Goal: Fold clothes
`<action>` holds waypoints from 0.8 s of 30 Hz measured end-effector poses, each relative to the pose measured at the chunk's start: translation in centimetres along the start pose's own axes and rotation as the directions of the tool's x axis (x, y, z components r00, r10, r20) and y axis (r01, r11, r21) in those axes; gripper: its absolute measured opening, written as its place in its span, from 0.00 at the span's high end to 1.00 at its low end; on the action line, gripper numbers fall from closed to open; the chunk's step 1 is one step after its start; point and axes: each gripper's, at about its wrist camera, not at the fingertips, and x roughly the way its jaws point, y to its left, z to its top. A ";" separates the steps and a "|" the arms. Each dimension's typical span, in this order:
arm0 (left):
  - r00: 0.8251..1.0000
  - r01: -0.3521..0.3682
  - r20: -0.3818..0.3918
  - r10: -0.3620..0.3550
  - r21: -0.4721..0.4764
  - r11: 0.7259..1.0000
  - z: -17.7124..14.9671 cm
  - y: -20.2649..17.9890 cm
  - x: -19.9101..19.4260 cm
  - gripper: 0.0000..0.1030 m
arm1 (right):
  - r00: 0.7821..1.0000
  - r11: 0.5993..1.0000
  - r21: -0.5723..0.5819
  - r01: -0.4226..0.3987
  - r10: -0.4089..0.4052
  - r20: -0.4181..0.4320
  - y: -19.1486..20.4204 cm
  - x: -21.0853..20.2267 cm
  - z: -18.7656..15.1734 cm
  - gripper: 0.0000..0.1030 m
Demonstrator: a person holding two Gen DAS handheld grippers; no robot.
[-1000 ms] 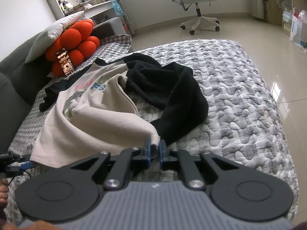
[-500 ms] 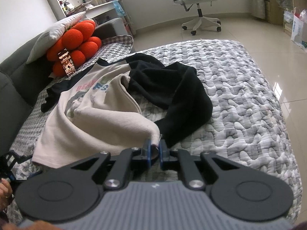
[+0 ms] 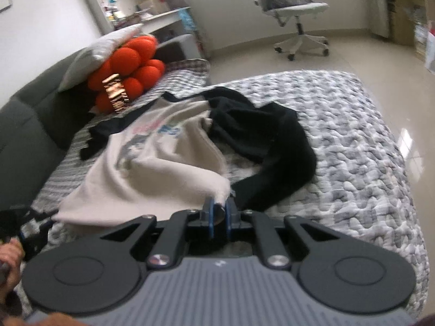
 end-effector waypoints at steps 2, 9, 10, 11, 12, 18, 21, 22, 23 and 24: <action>0.999 -0.014 0.031 0.012 0.070 0.997 0.1 -1.0 -1.4 0.91 | 1.000 0.999 -0.036 -0.017 0.017 0.001 1.0 -0.6 -0.2 0.90; 0.998 -0.059 0.049 0.051 0.195 0.979 0.2 -1.7 -4.8 0.92 | 0.999 0.989 -0.141 -0.046 0.042 -0.032 3.7 -1.9 -1.4 0.90; 0.998 -0.061 0.041 0.054 0.196 0.979 0.1 -1.4 -5.2 0.92 | 0.998 0.988 -0.148 -0.048 0.044 -0.033 3.9 -2.1 -1.5 0.90; 0.998 -0.064 0.034 0.058 0.198 0.978 -0.1 -1.1 -5.6 0.92 | 0.998 0.987 -0.155 -0.050 0.045 -0.035 4.0 -2.3 -1.6 0.90; 0.997 -0.069 0.034 0.063 0.203 0.977 -0.1 -0.9 -5.6 0.92 | 0.999 0.985 -0.163 -0.047 0.042 -0.033 4.1 -2.6 -1.7 0.94; 0.993 -0.113 0.016 0.113 0.292 0.950 -1.2 -0.5 -5.6 0.92 | 0.999 0.981 -0.194 -0.027 0.023 -0.026 3.9 -3.8 -1.8 0.94; 0.980 -0.191 0.013 0.199 0.350 0.917 -1.4 0.0 -4.1 0.90 | 1.000 0.986 -0.167 -0.011 0.007 -0.022 3.1 -3.5 -1.8 0.92; 0.972 -0.219 0.006 0.235 0.382 0.898 -1.5 0.2 -3.4 0.89 | 1.000 0.989 -0.150 -0.009 0.005 -0.022 2.8 -3.4 -1.7 0.88; 0.959 -0.262 0.006 0.284 0.410 0.874 -1.7 0.2 -2.9 0.88 | 1.000 0.992 -0.130 -0.005 0.002 -0.020 2.4 -3.1 -1.6 0.83; 0.942 -0.304 0.009 0.334 0.437 0.847 -1.8 0.3 -2.4 0.84 | 1.000 0.993 -0.118 0.000 -0.003 -0.022 2.1 -2.9 -1.5 0.83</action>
